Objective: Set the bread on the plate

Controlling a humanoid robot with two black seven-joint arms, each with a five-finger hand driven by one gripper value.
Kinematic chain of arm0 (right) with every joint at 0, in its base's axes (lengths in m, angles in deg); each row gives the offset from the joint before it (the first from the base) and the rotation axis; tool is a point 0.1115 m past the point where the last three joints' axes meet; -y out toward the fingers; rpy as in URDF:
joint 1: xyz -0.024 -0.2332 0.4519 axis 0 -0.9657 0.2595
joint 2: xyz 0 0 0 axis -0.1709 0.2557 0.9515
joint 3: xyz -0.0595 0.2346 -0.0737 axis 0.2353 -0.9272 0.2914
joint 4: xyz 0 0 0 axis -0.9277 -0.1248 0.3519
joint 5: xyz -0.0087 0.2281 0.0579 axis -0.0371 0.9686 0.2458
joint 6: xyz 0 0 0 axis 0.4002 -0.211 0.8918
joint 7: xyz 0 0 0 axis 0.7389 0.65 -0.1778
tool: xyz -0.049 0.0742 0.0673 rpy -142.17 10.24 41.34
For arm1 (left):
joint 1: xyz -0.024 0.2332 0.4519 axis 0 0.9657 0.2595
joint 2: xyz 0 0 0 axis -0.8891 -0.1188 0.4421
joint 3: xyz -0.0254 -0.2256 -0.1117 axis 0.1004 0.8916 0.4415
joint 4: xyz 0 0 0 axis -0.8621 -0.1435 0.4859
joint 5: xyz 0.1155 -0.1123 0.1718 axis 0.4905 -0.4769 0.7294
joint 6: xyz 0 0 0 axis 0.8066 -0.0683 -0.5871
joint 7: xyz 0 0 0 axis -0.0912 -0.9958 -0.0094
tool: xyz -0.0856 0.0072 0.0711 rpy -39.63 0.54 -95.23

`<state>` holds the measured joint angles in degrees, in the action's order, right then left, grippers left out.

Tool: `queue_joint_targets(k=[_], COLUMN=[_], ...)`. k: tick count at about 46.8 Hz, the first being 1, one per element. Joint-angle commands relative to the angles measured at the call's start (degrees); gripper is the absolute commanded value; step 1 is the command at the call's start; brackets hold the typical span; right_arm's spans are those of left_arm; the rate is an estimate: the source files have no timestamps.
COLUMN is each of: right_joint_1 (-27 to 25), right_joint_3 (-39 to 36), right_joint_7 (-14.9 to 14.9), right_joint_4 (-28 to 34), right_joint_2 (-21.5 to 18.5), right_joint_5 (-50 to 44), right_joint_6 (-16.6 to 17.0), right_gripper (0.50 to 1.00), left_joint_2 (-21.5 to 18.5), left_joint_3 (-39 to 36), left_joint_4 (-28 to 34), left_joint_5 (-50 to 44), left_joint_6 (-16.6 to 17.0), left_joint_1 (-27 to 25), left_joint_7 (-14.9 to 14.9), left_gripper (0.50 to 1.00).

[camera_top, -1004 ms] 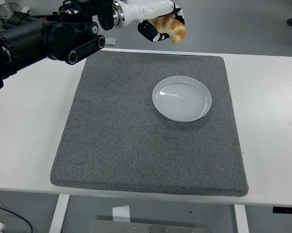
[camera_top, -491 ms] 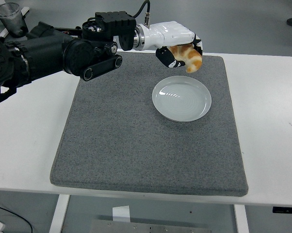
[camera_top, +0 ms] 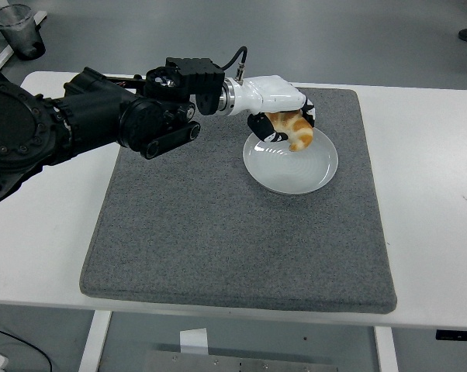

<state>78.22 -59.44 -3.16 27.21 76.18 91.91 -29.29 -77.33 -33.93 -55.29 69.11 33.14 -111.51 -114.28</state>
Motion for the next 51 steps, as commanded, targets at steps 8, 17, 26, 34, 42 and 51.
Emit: queue_joint_targets(k=[8, 17, 26, 34, 42, 51], right_joint_1=[0.0, 0.0, 0.0, 0.0, 0.0, 0.0], right_joint_3=[0.0, 0.0, 0.0, 0.0, 0.0, 0.0], right_joint_7=[0.0, 0.0, 0.0, 0.0, 0.0, 0.0], right_joint_4=[0.0, 0.0, 0.0, 0.0, 0.0, 0.0], right_joint_2=[0.0, 0.0, 0.0, 0.0, 0.0, 0.0], right_joint_5=[0.0, 0.0, 0.0, 0.0, 0.0, 0.0], right_joint_6=[0.0, 0.0, 0.0, 0.0, 0.0, 0.0], right_gripper=[0.932, 0.932, 0.932, 0.932, 0.932, 0.932], left_joint_2=[0.0, 0.0, 0.0, 0.0, 0.0, 0.0], left_joint_3=[-0.1, 0.0, 0.8, 2.8, 3.9, 3.9], left_joint_4=[-1.9, -3.2, -3.0, -2.5, -2.4, -2.4], left_joint_5=[1.5, 1.9, 1.4, 0.9, 1.4, 1.6], left_joint_6=[0.1, 0.4, 1.8, 2.2, 2.2, 3.1], left_joint_1=[2.7, 4.2, 5.3, 6.3, 7.1, 8.0], left_joint_7=[0.0, 0.0, 0.0, -0.1, -0.3, -0.3], left_gripper=[0.500, 0.500, 0.500, 0.500, 0.500, 0.500])
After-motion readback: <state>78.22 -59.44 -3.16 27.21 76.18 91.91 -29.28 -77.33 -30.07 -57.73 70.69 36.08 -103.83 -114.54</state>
